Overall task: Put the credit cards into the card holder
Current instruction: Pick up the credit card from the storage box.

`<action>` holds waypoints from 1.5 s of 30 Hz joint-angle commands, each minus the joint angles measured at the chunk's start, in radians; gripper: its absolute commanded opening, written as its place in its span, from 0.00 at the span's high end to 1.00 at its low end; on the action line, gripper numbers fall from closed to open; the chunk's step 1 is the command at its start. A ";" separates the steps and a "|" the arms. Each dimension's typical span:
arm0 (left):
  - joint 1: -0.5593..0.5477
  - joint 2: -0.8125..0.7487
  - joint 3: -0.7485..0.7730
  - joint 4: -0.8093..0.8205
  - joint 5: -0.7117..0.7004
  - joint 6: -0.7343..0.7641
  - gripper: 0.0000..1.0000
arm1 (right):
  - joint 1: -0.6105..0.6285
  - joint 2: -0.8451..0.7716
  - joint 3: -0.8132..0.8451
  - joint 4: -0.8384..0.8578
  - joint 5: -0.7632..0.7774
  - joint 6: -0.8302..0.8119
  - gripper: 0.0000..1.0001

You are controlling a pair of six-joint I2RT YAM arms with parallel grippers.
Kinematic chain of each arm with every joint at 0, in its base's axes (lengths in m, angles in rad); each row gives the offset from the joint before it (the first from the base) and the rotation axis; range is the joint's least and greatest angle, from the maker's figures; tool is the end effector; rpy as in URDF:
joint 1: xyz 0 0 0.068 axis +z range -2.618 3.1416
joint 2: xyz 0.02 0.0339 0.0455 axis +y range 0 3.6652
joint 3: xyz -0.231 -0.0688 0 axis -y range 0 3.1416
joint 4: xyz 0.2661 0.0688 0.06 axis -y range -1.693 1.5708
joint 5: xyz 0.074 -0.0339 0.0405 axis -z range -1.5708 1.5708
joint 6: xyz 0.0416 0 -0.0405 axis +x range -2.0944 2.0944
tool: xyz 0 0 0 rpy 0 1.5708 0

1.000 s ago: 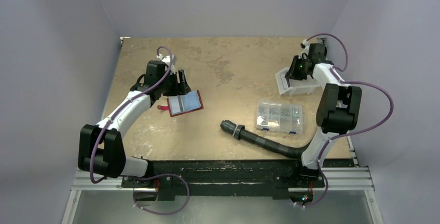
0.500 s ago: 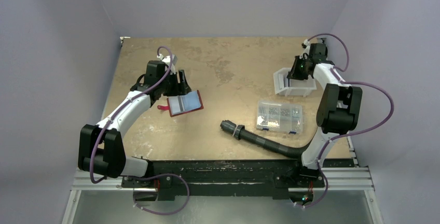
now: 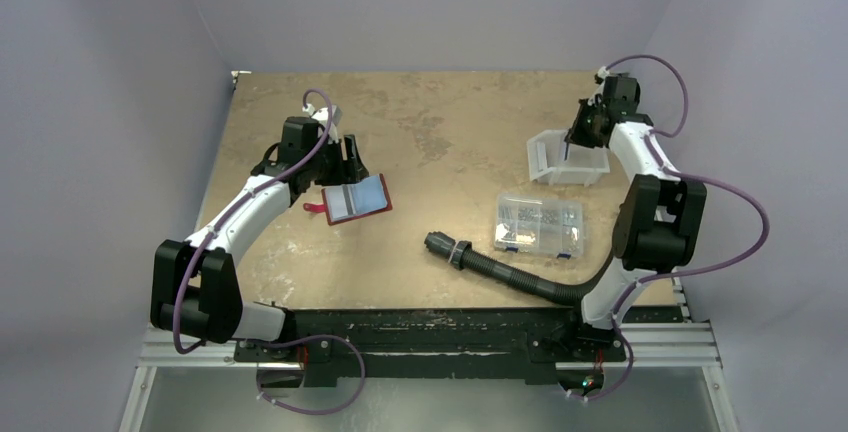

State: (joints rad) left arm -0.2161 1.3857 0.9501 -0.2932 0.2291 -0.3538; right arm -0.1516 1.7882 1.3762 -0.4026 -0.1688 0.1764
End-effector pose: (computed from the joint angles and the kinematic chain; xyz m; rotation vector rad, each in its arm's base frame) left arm 0.3198 -0.0799 0.2064 -0.0407 2.3398 -0.5522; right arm 0.4129 -0.0560 0.2038 0.3096 2.3607 0.2130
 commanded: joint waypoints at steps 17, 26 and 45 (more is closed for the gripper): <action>0.006 0.016 -0.013 0.098 0.129 -0.015 0.35 | 0.092 -0.195 0.062 -0.105 0.094 0.287 1.00; 0.004 0.037 -0.178 0.805 0.688 -0.540 0.32 | 0.439 -0.228 -0.198 0.587 -0.679 0.553 1.00; -0.016 0.113 -0.436 1.633 0.559 -1.199 0.48 | 0.609 0.024 -0.494 1.808 -0.578 1.391 1.00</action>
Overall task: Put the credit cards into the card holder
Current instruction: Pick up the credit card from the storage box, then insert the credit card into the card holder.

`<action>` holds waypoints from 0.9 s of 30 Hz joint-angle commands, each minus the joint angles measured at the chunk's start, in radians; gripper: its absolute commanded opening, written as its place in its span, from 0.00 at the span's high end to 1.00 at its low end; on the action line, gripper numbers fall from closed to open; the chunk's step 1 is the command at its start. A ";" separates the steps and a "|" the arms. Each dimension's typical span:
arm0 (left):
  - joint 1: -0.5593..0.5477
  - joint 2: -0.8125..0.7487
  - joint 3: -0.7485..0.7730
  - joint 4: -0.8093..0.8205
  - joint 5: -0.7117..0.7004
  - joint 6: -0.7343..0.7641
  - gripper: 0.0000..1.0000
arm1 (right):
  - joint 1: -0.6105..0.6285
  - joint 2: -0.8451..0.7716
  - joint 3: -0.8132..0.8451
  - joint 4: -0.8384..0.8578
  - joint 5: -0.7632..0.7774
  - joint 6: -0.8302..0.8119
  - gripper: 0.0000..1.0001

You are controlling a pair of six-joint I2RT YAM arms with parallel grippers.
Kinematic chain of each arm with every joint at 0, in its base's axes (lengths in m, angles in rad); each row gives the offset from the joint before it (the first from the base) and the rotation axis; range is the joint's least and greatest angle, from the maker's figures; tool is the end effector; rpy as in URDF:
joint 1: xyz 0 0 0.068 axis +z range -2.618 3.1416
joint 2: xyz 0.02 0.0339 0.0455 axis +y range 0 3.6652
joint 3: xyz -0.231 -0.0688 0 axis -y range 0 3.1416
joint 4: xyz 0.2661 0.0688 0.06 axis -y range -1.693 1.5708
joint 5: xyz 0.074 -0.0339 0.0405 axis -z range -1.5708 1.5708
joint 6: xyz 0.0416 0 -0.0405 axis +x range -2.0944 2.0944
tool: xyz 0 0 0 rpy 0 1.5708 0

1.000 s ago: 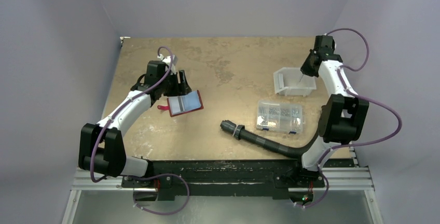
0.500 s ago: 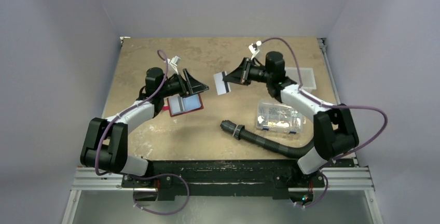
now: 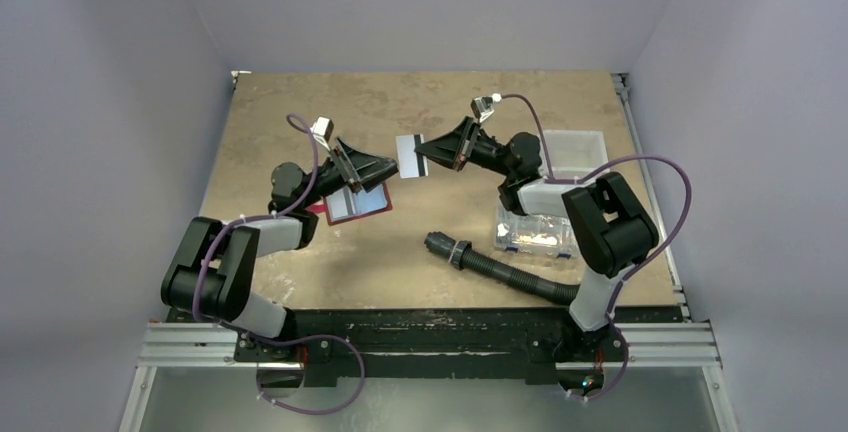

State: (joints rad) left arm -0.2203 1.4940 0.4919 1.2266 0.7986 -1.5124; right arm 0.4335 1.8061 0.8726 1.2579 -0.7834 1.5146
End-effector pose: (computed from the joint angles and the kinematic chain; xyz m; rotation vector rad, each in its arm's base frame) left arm 0.2829 -0.0939 0.1748 -0.2762 1.7188 -1.8908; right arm 0.3311 0.1856 0.1930 0.0323 1.7047 2.0444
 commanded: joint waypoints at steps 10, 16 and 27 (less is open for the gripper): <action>-0.017 -0.063 0.115 -0.283 -0.021 0.180 0.78 | 0.060 0.052 0.027 0.111 0.064 0.002 1.00; 0.051 -0.131 0.299 -1.119 -0.074 0.741 1.00 | 0.060 0.057 0.120 -0.400 0.011 -0.357 0.71; 0.313 -0.130 0.292 -1.566 -0.185 1.047 1.00 | 0.169 0.332 0.720 -1.452 0.080 -1.141 0.67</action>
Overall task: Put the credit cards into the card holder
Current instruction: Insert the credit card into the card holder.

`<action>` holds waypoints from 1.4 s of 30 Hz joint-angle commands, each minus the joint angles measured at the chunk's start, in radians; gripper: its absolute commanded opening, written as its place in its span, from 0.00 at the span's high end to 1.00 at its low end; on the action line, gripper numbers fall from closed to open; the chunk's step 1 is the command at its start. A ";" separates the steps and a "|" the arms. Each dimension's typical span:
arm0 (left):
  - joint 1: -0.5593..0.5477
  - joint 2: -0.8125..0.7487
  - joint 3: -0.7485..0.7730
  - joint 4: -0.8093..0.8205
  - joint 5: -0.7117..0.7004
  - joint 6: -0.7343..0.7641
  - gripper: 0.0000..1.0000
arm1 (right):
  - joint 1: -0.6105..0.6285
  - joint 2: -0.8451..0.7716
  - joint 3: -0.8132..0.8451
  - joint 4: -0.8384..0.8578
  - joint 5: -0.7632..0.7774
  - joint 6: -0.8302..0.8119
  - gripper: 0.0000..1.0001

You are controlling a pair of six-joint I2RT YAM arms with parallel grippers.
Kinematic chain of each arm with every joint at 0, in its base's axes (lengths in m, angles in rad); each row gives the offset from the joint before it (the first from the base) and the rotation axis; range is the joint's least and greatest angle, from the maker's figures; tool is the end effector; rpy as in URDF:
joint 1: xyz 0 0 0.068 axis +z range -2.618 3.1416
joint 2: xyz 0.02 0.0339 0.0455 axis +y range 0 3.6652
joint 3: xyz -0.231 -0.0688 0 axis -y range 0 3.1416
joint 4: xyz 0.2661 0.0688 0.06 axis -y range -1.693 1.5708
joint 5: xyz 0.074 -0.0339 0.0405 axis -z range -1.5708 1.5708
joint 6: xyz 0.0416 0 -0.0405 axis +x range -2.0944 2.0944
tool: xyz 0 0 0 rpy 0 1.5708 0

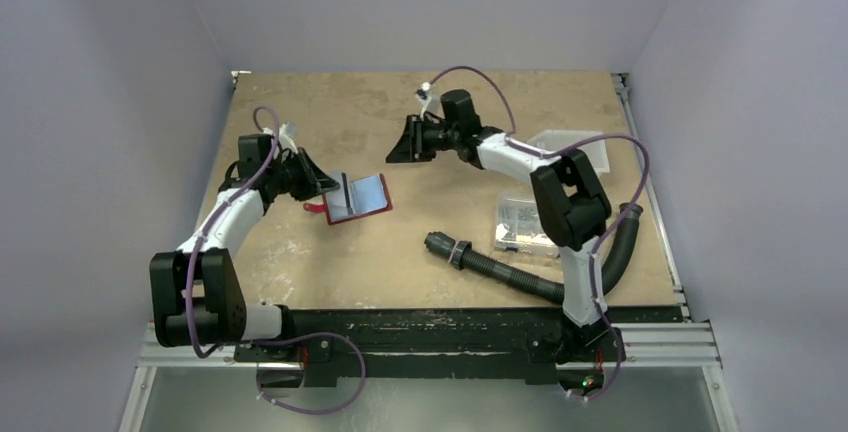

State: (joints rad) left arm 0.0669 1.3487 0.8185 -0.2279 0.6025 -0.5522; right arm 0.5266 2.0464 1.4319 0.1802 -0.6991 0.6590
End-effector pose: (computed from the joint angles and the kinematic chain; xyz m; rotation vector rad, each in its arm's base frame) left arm 0.3085 -0.0030 0.1816 -0.4126 2.3116 -0.9426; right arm 0.3962 0.2613 0.1699 -0.3566 2.1754 1.4150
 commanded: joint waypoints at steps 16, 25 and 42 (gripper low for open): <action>0.052 0.232 -0.029 0.028 0.128 0.063 1.00 | 0.118 0.265 0.261 -0.331 0.039 -0.245 1.00; 0.053 0.313 -0.032 0.110 0.140 0.034 1.00 | 0.099 0.282 0.227 -0.306 0.048 -0.229 1.00; 0.054 0.302 -0.034 0.200 0.124 0.032 1.00 | 0.099 0.284 0.225 -0.302 0.026 -0.229 1.00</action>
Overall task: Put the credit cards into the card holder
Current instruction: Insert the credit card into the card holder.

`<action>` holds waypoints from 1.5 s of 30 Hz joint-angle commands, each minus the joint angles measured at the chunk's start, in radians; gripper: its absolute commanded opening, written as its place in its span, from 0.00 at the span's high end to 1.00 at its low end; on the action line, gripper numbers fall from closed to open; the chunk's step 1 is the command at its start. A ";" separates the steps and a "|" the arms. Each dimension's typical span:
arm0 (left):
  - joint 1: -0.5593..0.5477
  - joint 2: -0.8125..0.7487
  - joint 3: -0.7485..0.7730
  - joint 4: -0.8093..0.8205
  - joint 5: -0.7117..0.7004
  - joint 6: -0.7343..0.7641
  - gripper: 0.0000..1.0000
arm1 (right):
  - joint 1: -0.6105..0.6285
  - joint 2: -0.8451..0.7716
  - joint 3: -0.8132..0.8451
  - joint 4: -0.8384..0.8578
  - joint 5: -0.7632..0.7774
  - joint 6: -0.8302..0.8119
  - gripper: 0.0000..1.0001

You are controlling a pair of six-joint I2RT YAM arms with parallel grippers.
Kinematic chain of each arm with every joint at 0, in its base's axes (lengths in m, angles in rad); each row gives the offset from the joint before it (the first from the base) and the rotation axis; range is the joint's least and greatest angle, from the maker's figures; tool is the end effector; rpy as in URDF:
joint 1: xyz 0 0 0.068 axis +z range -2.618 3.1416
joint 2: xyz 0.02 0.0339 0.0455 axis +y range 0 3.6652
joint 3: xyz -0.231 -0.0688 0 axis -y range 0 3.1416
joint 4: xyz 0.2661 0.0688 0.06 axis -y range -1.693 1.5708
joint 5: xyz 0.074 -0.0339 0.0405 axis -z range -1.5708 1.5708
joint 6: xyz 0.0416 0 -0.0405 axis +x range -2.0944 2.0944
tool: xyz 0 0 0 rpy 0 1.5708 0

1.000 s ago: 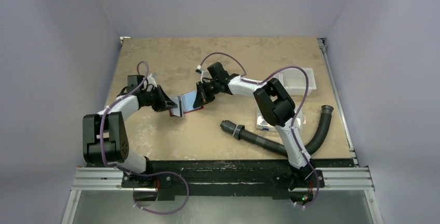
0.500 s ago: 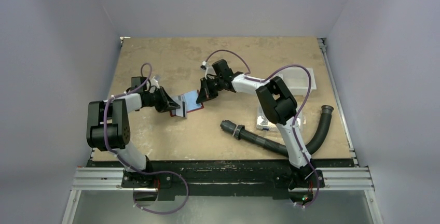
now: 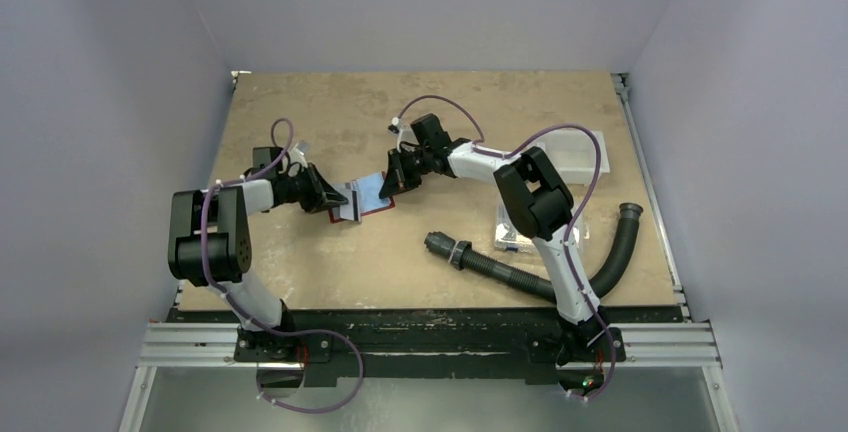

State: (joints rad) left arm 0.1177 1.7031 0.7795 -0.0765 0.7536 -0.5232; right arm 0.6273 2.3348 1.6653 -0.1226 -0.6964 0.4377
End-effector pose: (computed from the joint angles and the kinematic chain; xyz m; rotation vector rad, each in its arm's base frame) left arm 0.3163 0.0087 0.0786 -0.5149 2.4780 -1.1230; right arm 0.3892 0.3151 0.0868 -0.6079 2.4559 1.3038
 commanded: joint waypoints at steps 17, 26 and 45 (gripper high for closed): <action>0.002 0.044 0.017 0.170 0.065 -0.044 1.00 | -0.002 0.019 0.031 -0.005 0.028 0.000 1.00; -0.004 0.022 -0.007 0.191 0.068 -0.041 1.00 | -0.005 0.036 0.037 -0.008 0.026 -0.004 1.00; -0.013 0.086 -0.002 0.264 0.098 -0.063 1.00 | -0.018 0.046 0.053 -0.020 0.031 -0.005 1.00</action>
State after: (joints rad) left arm 0.1120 1.7748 0.7704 0.1219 0.8246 -0.5755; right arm 0.6205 2.3516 1.6886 -0.1276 -0.7017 0.4519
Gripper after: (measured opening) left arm 0.031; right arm 0.023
